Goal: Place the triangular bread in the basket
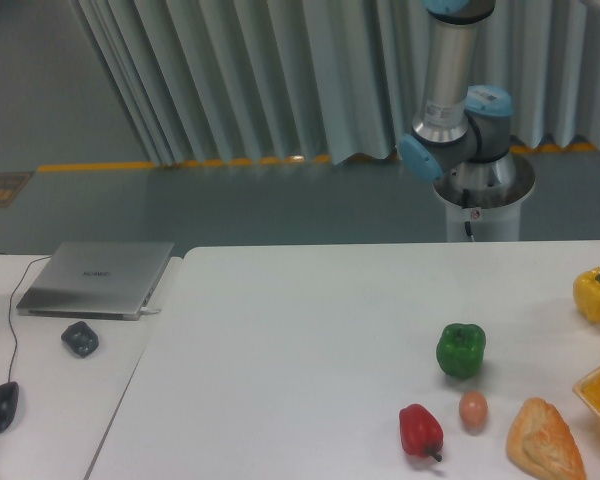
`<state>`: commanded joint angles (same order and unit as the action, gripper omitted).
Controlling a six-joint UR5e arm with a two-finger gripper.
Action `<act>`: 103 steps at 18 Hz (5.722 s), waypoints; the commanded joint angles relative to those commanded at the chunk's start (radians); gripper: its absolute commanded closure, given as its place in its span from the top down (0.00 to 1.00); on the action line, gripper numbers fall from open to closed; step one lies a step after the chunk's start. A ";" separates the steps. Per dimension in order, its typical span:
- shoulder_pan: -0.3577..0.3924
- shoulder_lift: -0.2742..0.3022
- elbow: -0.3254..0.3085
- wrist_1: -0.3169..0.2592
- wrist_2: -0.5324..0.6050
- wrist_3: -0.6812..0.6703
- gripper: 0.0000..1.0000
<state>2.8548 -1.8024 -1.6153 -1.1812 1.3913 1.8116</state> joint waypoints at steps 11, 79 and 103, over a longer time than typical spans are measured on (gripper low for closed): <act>0.000 0.002 -0.009 -0.005 -0.005 -0.006 1.00; -0.380 -0.311 0.152 0.207 -0.038 -0.851 1.00; -0.393 -0.333 0.153 0.219 -0.009 -0.853 0.81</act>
<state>2.4620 -2.1353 -1.4619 -0.9618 1.3821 0.9588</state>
